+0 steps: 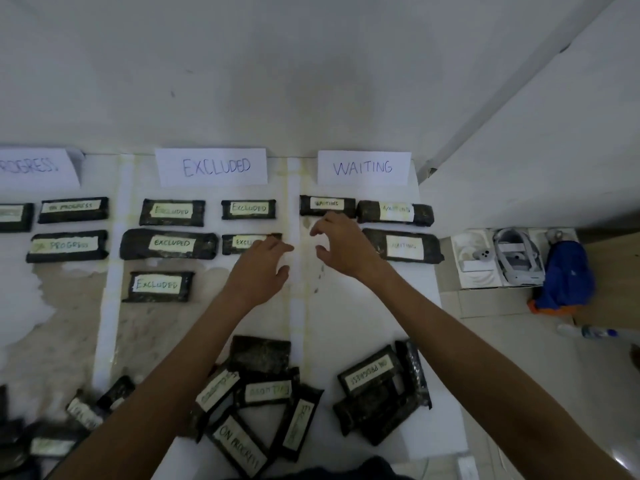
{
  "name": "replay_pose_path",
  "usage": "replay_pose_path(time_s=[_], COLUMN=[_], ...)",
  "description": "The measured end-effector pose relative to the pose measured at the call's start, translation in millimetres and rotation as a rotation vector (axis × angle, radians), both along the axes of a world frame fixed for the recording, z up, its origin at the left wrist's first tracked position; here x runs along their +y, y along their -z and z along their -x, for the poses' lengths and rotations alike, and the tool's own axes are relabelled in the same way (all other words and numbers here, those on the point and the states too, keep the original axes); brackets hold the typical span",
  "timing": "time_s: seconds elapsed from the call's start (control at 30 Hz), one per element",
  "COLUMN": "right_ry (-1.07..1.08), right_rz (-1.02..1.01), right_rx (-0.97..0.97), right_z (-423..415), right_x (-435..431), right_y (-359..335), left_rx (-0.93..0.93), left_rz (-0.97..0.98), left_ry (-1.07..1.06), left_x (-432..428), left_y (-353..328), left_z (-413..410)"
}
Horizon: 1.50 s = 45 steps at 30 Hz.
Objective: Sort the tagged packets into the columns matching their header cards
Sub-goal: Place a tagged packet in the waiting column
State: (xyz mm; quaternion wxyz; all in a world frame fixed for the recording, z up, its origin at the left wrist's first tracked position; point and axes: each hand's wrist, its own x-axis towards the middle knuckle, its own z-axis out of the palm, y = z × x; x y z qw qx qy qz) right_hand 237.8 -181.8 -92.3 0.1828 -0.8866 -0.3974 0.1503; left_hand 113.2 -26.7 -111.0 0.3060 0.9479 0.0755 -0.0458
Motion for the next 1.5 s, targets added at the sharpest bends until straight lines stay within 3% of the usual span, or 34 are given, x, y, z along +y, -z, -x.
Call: replay_pose_path(time_s=[0.3, 0.47, 0.53, 0.7, 0.77, 1.03, 1.2, 1.3, 1.4, 1.5], right_ry=[-0.109, -0.262, -0.251, 0.101, 0.156, 0.229, 0.301, 0.357, 0.572, 0.745], right_rz=[0.011, 0.291, 0.29, 0.022, -0.016, -0.115, -0.119, -0.132, -0.265, -0.407], right_rx=[0.216, 0.14, 0.154, 0.549, 0.625, 0.664, 0.739, 0.895, 1.036, 1.118], right_z=[127, 180, 188, 171, 161, 160, 166, 168, 166, 159], right_x=[2, -1, -2, -7, -10, -18, -16, -15, -14, -15], right_y=[3, 26, 34, 20, 13, 8, 0, -2, -3, -3], left_rx=[0.137, 0.269, 0.295, 0.221, 0.204, 0.184, 0.154, 0.117, 0.141, 0.122], left_rz=[0.032, 0.097, 0.146, 0.373, 0.422, 0.495, 0.687, 0.661, 0.594, 0.315], left_ry=[-0.022, -0.037, -0.057, -0.186, -0.235, -0.347, -0.511, -0.497, -0.412, -0.168], left_x=[21, 18, 17, 18, 18, 8, -1, -9, -19, -31], left_y=[-8, 1, 3, -8, -12, -14, -14, -20, -23, -21], left_z=[103, 141, 149, 154, 151, 145, 137, 123, 111, 105])
